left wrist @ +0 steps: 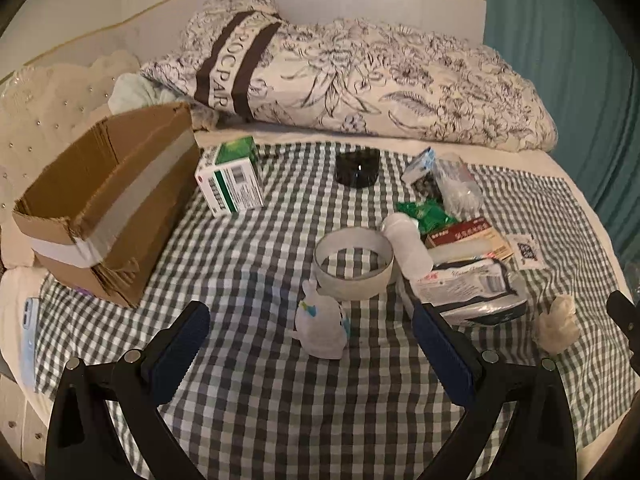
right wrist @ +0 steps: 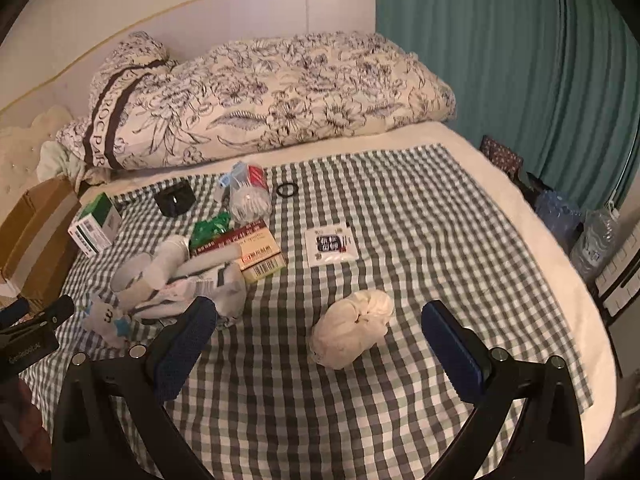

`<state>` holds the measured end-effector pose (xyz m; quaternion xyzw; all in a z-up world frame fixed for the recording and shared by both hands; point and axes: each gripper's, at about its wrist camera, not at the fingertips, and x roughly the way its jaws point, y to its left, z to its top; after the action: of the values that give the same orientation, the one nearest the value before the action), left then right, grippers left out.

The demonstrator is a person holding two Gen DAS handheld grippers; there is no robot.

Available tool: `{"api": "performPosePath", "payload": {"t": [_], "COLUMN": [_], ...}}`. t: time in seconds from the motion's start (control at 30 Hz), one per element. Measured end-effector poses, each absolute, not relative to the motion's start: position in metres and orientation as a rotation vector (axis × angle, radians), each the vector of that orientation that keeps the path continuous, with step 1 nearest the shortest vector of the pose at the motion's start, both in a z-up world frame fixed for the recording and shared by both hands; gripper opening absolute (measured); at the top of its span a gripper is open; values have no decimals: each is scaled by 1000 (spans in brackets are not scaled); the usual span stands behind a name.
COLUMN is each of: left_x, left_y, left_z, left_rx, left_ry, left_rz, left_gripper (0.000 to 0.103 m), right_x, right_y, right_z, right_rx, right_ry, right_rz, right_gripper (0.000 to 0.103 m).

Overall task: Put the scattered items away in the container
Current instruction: 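Approach the white plush toy with the left tool and the white tissue with the right tool, then close the left tool on the white plush toy while the right tool grasps the white tissue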

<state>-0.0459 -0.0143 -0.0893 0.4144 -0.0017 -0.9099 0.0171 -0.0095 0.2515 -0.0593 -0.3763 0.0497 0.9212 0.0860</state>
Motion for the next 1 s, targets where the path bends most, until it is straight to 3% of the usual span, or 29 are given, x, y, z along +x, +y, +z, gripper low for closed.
{"api": "performPosePath", "payload": {"t": [0.5,1.0], "left_x": [-85,-110], "left_y": [-27,-29], "left_z": [-152,-190], "left_rx": [1437,1497], "left_ry": [93,83], "left_rz": [-2727,-2674], "left_gripper": [103,102], "right_x": [-35,-60], "right_y": [271,283], "right_z": [-106,-149], "right_rx": [-1267,-1400], "right_ry": [167,188], "right_rz": [2641,2533], "right_gripper": [103,103]}}
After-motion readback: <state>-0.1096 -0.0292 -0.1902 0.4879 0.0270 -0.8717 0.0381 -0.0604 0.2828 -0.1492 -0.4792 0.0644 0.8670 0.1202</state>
